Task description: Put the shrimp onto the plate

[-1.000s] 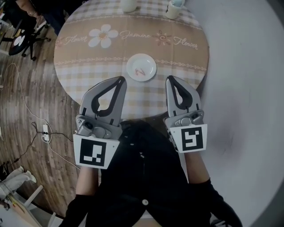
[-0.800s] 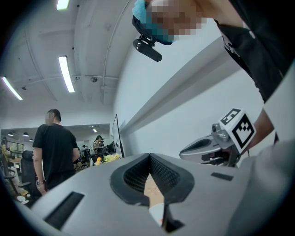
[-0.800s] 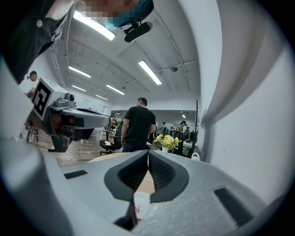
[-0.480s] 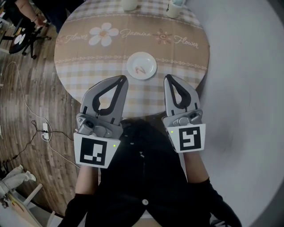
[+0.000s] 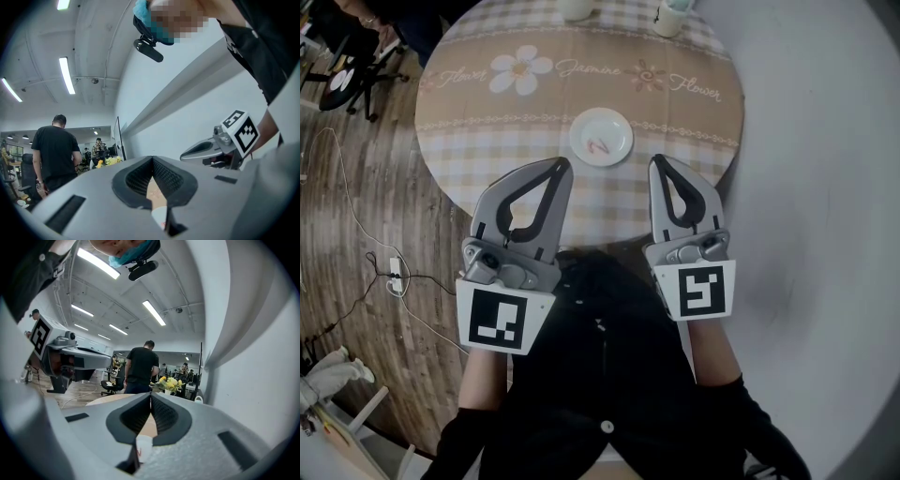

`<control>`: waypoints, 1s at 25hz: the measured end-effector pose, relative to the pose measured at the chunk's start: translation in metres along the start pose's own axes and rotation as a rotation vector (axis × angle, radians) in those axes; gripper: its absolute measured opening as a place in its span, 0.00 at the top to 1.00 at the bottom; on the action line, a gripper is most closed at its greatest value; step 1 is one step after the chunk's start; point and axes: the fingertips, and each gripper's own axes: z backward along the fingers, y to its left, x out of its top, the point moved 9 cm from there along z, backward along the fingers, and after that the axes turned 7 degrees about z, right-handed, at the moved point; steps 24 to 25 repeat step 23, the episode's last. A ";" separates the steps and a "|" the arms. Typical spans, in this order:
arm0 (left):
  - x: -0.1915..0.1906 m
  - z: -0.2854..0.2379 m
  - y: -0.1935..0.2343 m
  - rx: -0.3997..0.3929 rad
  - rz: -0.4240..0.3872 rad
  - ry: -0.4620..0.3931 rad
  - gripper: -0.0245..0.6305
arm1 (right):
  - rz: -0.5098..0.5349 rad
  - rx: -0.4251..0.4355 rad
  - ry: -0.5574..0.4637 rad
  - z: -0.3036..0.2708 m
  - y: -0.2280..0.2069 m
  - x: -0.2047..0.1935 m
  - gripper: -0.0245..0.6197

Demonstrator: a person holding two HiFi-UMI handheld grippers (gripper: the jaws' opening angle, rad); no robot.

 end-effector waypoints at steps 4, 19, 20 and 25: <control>0.000 0.000 0.001 -0.002 -0.001 0.003 0.96 | 0.000 0.006 0.001 -0.001 0.001 0.000 0.96; -0.002 0.001 0.003 0.002 0.003 0.002 0.96 | 0.003 0.021 0.013 -0.004 0.005 -0.002 0.96; -0.003 0.000 0.003 0.002 0.003 0.002 0.96 | 0.004 0.022 0.014 -0.004 0.005 -0.003 0.96; -0.003 0.000 0.003 0.003 0.003 0.003 0.96 | 0.003 0.026 0.016 -0.005 0.005 -0.003 0.96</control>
